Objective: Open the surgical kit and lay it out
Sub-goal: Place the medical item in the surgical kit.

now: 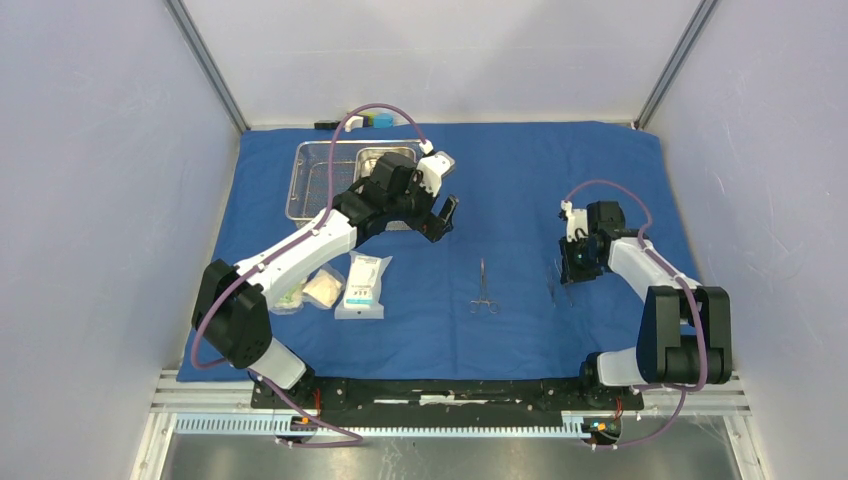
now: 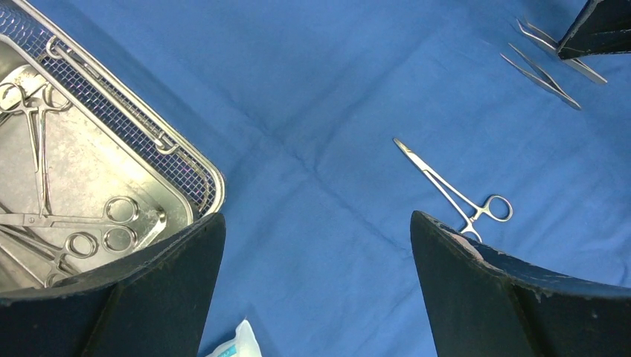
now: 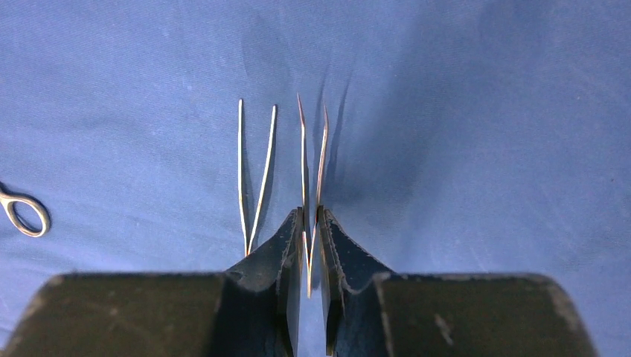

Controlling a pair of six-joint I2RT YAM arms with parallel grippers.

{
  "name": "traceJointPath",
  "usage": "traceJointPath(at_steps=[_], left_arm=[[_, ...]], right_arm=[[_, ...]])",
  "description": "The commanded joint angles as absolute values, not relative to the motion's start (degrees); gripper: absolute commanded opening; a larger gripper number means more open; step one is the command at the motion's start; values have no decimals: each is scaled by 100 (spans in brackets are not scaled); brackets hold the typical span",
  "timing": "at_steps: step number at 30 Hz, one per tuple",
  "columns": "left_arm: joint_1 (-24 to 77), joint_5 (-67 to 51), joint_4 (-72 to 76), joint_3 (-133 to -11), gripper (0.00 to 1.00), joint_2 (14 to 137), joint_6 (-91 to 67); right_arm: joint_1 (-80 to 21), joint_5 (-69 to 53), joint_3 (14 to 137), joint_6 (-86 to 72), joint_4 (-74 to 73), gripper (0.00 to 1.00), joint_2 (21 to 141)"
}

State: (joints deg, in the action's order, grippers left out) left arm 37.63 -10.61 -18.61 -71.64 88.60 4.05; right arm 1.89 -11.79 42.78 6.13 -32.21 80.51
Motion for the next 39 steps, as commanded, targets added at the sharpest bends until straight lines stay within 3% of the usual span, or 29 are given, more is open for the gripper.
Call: traceJointPath(at_steps=[1, 39], left_arm=[[3753, -1147, -1811, -7414, 100, 8882, 167], [3753, -1196, -1874, -7440, 100, 8951, 159]], right_arm=[[202, -1103, 4184, 503, -3042, 18, 7841], [352, -1221, 4500, 308, -2997, 18, 8315]])
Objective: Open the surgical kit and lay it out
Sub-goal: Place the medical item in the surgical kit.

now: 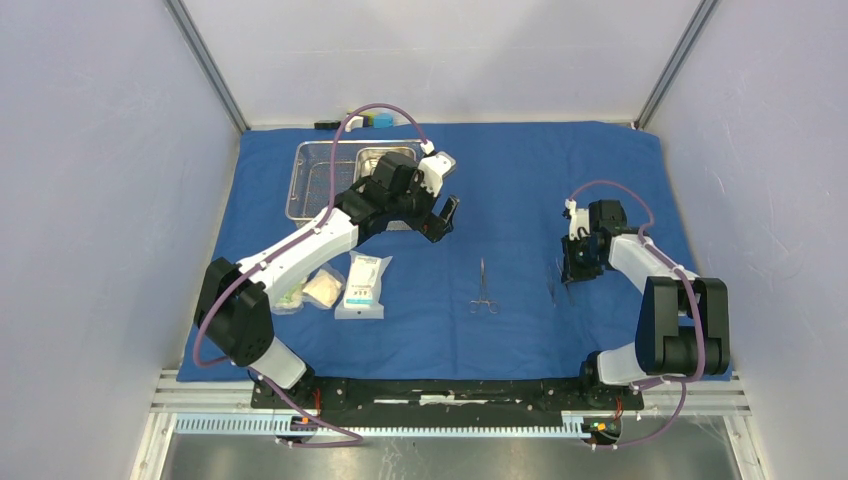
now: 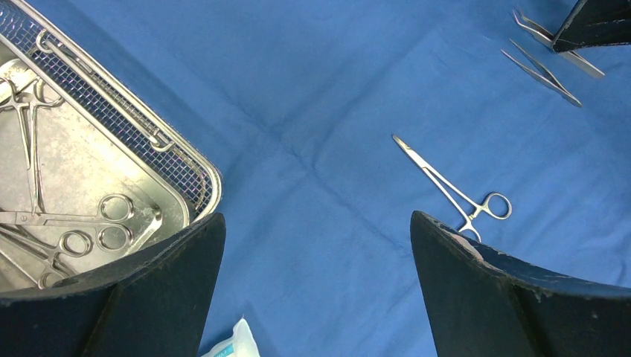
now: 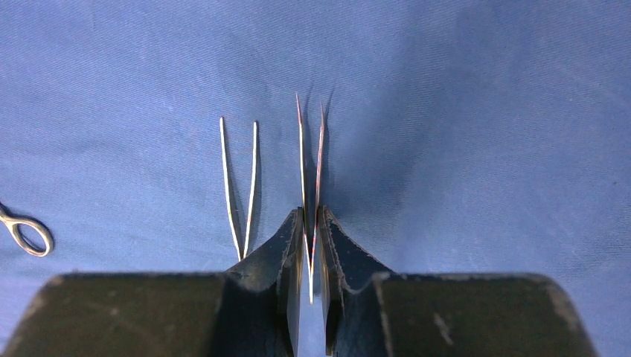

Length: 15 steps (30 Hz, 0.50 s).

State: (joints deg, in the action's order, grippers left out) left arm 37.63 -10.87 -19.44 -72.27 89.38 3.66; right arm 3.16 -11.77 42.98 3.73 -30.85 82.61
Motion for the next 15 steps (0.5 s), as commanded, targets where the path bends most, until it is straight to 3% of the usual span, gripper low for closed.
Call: traceJointPath(at_steps=[1, 15], left_arm=[[3753, -1201, -1874, -7444, 100, 8962, 158], [3755, -1206, -1890, -7449, 100, 8976, 141]], right_arm=[[352, -1236, 4508, 299, -2997, 18, 8324], [394, -1450, 4456, 224, -2962, 22, 8270]])
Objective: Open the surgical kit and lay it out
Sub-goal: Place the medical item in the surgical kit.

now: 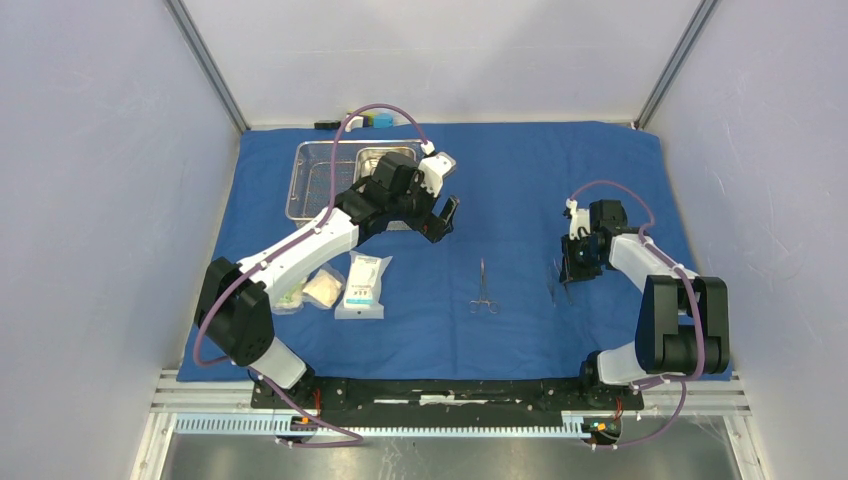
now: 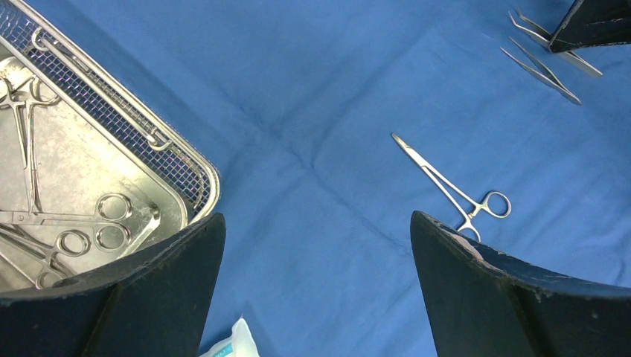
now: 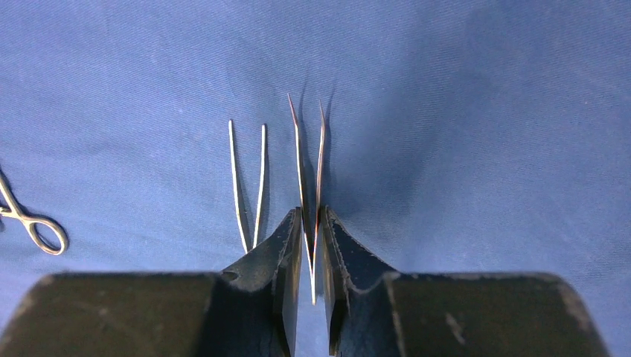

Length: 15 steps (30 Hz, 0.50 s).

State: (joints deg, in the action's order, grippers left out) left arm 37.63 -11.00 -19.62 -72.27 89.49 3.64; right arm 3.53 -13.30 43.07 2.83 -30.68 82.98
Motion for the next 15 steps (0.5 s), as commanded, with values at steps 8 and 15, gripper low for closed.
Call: traceJointPath(at_steps=[8, 15], left_arm=[[3757, -1196, -1898, -7449, 100, 8974, 151], [3755, -1068, -1924, -7445, 100, 8941, 186]], right_arm=[[439, -1481, 4465, 224, -3001, 25, 8154], [448, -1760, 4528, 320, -3033, 38, 7835]])
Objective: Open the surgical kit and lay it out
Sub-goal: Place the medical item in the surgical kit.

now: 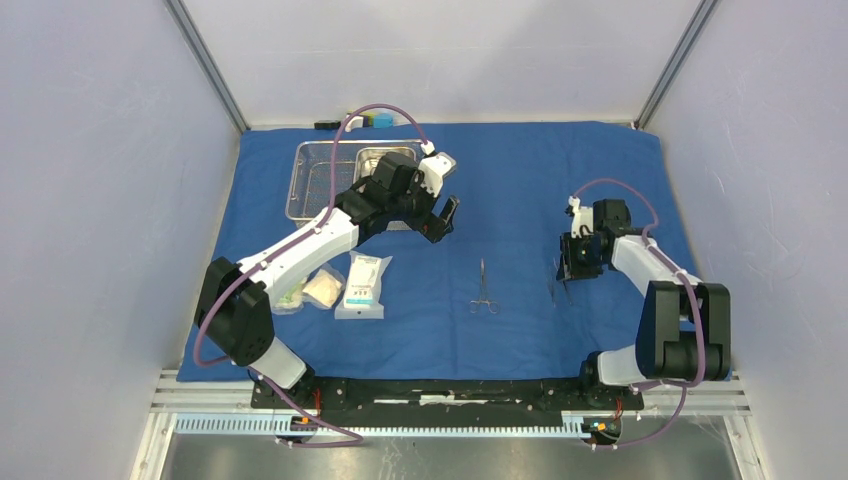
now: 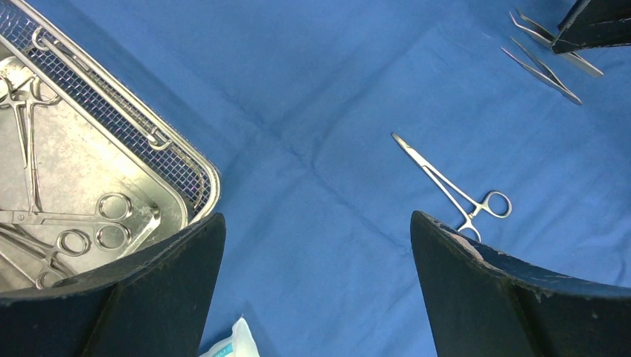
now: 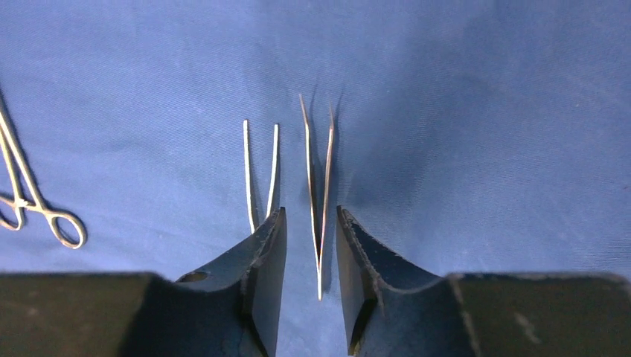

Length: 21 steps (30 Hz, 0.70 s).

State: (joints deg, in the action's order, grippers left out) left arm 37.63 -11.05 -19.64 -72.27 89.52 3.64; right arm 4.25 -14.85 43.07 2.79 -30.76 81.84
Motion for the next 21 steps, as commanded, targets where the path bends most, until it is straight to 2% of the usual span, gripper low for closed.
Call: traceJointPath(at_steps=[1, 9, 13, 15, 21], left_arm=[[3746, -1007, -1933, -7445, 100, 8933, 206], [3473, -625, -1998, -7578, 100, 9013, 160], [3128, -543, -2199, -7867, 100, 9312, 78], [2927, -482, -2356, -8120, 100, 9556, 88], [2289, -512, -3129, -9121, 100, 10584, -62]], right_arm=[[448, -1800, 4526, 333, -3029, 41, 7745], [448, -2259, 4978, 544, -2931, 59, 7478], [440, -2396, 5136, 491, -2430, 70, 7333], [439, -2546, 5204, 475, -2145, 73, 7296], [404, -2712, 5202, 598, -1206, 73, 7358]])
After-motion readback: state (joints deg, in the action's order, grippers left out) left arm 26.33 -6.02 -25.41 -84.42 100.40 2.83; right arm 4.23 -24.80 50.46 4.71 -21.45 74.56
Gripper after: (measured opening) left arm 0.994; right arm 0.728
